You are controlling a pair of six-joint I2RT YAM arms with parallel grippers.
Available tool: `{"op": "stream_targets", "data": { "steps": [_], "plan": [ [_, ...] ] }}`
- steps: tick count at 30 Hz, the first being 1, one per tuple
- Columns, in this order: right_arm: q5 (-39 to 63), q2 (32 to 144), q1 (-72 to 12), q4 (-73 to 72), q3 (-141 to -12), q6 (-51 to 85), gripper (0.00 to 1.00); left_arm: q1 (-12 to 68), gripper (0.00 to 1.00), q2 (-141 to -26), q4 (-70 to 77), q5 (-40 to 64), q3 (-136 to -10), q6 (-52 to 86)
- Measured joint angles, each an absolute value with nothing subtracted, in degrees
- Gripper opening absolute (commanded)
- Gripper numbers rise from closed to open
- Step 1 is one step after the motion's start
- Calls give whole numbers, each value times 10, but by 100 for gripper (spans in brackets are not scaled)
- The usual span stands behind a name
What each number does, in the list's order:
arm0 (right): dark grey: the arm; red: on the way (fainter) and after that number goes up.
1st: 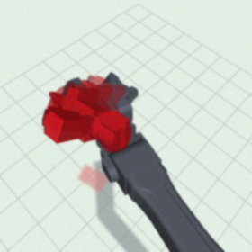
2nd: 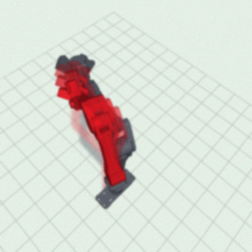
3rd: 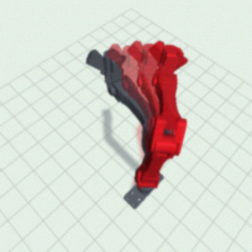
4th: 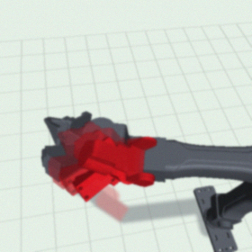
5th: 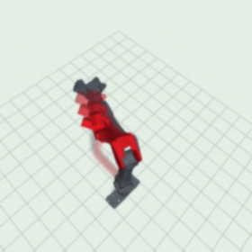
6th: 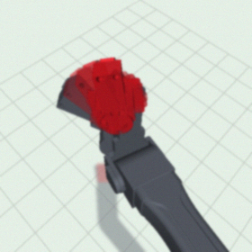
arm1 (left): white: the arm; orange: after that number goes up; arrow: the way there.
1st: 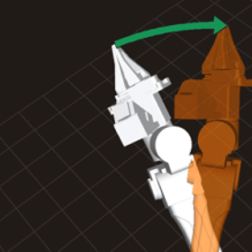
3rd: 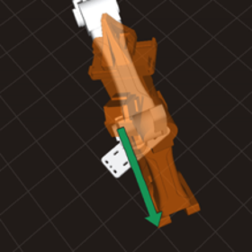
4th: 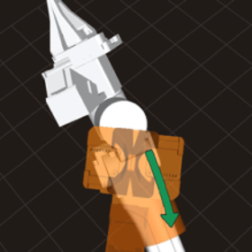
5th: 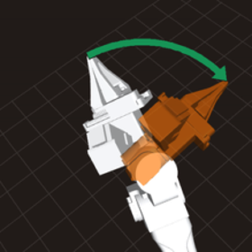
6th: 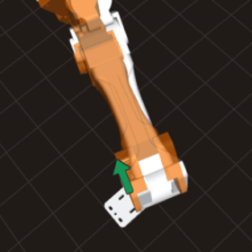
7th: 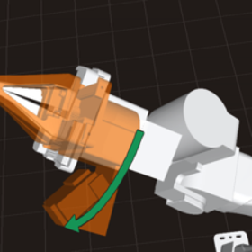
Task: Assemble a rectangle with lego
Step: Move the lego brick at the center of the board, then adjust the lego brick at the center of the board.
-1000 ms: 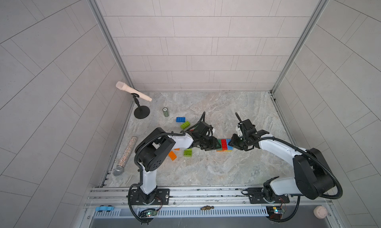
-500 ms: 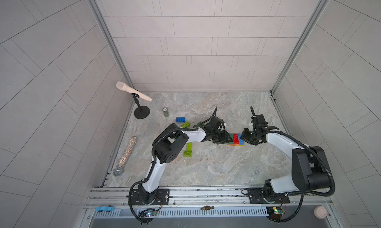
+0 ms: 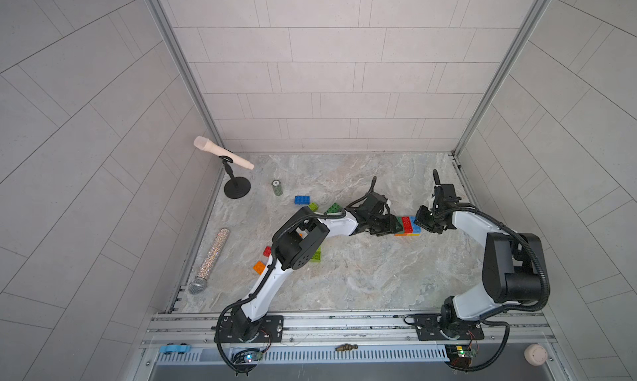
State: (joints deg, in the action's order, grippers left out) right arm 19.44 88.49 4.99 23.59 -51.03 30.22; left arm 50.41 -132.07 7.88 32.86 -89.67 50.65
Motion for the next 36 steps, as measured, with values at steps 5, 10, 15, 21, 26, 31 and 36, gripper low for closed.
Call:
{"op": "stream_targets", "data": {
  "steps": [5, 10, 15, 21, 26, 31, 36],
  "plan": [
    [190, 874, 48, 264, -523, 291, 65, 510, 72, -1319, 74, 334, -897, 493],
    [174, 835, 40, 316, -538, 285, 71, 507, 79, -1310, 63, 329, -894, 469],
    [159, 799, 36, 348, -566, 287, 70, 493, 79, -1277, 31, 323, -869, 442],
    [128, 784, -59, 378, -595, 297, 64, 439, 76, -1143, -13, 306, -752, 394],
    [100, 789, -187, 378, -595, 322, 59, 368, 76, -982, -63, 268, -642, 349],
    [88, 867, -252, 364, -597, 347, 59, 305, 76, -859, -107, 220, -542, 318],
    [62, 969, -253, 361, -631, 348, 59, 269, 76, -815, -151, 196, -486, 302]
  ]
}}
